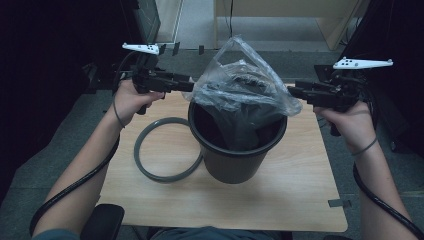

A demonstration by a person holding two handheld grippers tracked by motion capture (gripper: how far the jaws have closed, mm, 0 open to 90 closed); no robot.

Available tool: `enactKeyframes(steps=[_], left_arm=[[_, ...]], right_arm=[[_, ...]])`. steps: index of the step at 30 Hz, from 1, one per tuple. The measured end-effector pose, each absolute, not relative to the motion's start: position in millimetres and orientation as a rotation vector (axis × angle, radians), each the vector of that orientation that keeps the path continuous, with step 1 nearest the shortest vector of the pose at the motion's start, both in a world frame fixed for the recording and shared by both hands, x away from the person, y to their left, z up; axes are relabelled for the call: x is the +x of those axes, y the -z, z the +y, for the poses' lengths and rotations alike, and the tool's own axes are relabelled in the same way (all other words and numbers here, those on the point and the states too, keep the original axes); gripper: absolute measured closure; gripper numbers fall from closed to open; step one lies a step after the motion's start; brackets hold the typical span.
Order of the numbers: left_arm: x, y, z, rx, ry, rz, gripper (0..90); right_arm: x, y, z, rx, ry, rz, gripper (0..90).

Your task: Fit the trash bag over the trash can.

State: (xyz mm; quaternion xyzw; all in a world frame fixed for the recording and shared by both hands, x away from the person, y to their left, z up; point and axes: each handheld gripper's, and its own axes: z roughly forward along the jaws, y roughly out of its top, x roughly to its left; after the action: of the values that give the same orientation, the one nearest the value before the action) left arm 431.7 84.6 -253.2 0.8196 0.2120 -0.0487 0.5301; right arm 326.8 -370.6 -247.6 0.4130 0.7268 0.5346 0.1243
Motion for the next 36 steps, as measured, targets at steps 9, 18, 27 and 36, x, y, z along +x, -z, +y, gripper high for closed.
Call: enactKeyframes(steps=[9,18,27,36], left_arm=[[417,267,74,2.034,0.054,0.498,62.1],[397,265,88,2.029,0.045,0.484,86.2],[400,259,91,1.986,0.1,0.507,60.1],[401,247,74,1.992,0.08,0.485,43.3]], right_arm=[[321,268,-359,1.159,-1.499,2.214,58.6],[303,270,-360,1.146,-1.499,2.271,84.8],[297,257,-374,1.172,-1.54,2.184,66.9],[288,235,-365,1.083,-1.627,2.189,54.3]])
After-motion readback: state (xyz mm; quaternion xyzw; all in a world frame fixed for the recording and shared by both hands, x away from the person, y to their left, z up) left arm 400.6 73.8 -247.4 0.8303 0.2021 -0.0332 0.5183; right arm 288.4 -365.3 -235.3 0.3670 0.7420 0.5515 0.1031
